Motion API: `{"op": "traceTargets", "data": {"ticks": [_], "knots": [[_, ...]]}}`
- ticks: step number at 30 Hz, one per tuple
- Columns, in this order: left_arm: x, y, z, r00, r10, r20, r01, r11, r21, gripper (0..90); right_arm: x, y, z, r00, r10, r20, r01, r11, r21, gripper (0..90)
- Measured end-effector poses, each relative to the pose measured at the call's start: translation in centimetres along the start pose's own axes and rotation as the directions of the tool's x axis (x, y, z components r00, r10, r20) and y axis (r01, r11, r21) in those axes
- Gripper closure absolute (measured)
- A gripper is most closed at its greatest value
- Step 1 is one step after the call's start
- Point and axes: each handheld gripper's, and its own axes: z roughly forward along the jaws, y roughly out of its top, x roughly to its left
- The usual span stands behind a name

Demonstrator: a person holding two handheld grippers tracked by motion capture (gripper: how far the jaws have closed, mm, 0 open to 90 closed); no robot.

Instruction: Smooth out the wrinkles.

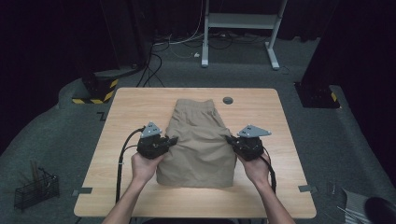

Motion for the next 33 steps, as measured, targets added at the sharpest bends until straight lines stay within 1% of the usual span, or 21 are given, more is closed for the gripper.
{"op": "traceTargets", "data": {"ticks": [2,3,4,7,8,10,13,16,17,19,22,24,26,28,30,33], "knots": [[-0.4,-0.1,-0.7,1.0,-0.005,0.007,0.005,0.9998,-0.017,83.2,0.4,0.1,-0.7,0.9999,-0.016,0.003,0.016,1.0,-0.007,87.7],[-0.8,-0.3,-1.2,1.0,0.0,0.008,0.001,0.9997,-0.025,83.2,0.7,0.2,-1.1,0.9994,-0.033,0.007,0.033,0.999,-0.014,87.7],[-1.0,-0.4,-1.4,1.0,0.001,0.007,-0.001,0.9996,-0.029,83.2,1.1,0.1,-1.6,0.999,-0.045,0.009,0.045,0.999,-0.023,87.7],[-1.5,-0.6,-2.2,0.9999,0.012,0.008,-0.012,0.9995,-0.031,83.2,1.9,-0.1,-2.5,0.9974,-0.071,0.006,0.071,0.997,-0.027,87.7],[-1.6,-0.7,-2.5,0.9999,0.016,0.005,-0.016,0.9994,-0.03,83.2,2.1,-0.2,-2.6,0.9972,-0.074,0.004,0.074,0.997,-0.027,87.7],[-1.9,-0.8,-3.0,0.9998,0.012,0.015,-0.012,0.9993,-0.036,83.2,2.5,-0.5,-3.0,0.997,-0.077,-0.007,0.077,0.997,-0.031,87.6],[-2.6,-1.1,-3.8,0.9995,0.017,0.028,-0.016,0.9989,-0.044,83.2,3.1,-0.9,-3.7,0.9965,-0.082,-0.013,0.082,0.996,-0.046,87.7],[-3.4,-1.4,-4.6,0.999,0.02,0.041,-0.018,0.9985,-0.051,83.2,3.8,-1.3,-4.7,0.9961,-0.085,-0.024,0.083,0.995,-0.058,87.7],[-3.7,-1.5,-5.0,0.9985,0.021,0.051,-0.018,0.9983,-0.055,83.2,4.0,-1.4,-5.0,0.996,-0.086,-0.027,0.084,0.995,-0.058,87.6],[-4.5,-1.7,-5.8,0.9975,0.03,0.064,-0.026,0.9975,-0.066,83.2,4.6,-1.6,-5.8,0.9946,-0.098,-0.034,0.096,0.993,-0.065,87.6],[-5.3,-1.7,-6.8,0.9958,0.025,0.088,-0.017,0.9956,-0.092,83.2,5.1,-1.7,-7.0,0.9932,-0.11,-0.039,0.106,0.991,-0.087,87.6],[-5.4,-1.5,-7.0,0.9959,0.033,0.084,-0.025,0.9949,-0.098,83.1,5.3,-1.6,-7.6,0.9924,-0.116,-0.041,0.112,0.989,-0.1,87.7],[-5.2,-1.3,-6.7,0.9962,0.031,0.081,-0.023,0.9951,-0.096,83.2,5.3,-1.3,-7.7,0.9915,-0.124,-0.038,0.12,0.987,-0.103,87.7],[-4.8,-1.2,-6.0,0.9965,0.024,0.081,-0.017,0.9961,-0.086,83.2,5.0,-1.2,-7.3,0.9919,-0.122,-0.036,0.118,0.988,-0.097,87.6],[-4.4,-1.1,-5.4,0.9972,0.017,0.073,-0.012,0.9969,-0.078,83.2,4.6,-1.2,-6.8,0.9934,-0.109,-0.036,0.105,0.99,-0.092,87.7],[-4.0,-1.1,-4.9,0.9976,0.011,0.068,-0.006,0.9976,-0.07,83.2,4.1,-1.2,-6.0,0.9949,-0.095,-0.035,0.092,0.992,-0.082,87.6]]}}
